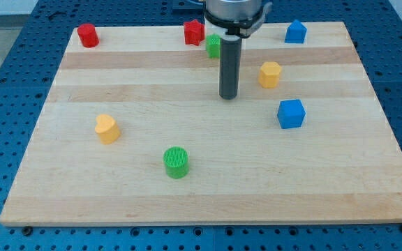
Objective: Point your arm towards the green circle
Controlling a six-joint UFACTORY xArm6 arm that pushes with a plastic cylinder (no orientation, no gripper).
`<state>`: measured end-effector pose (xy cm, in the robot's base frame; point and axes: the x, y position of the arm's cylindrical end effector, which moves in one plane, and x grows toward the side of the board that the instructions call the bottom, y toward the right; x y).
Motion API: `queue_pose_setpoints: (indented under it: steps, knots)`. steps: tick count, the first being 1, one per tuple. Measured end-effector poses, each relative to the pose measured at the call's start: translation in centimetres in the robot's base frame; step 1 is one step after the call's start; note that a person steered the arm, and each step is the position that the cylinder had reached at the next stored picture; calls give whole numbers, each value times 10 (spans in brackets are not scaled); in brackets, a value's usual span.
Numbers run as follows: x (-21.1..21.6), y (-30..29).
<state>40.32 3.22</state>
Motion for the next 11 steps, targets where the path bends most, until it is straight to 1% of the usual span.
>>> queue_pose_setpoints:
  steps: [2,4,5,7,8,9,10,11]
  knots:
    - [26,-10]
    - [28,-10]
    - [46,-10]
    - [140,-10]
    - [165,-24]
    - [179,-48]
    - [180,-75]
    - [162,-88]
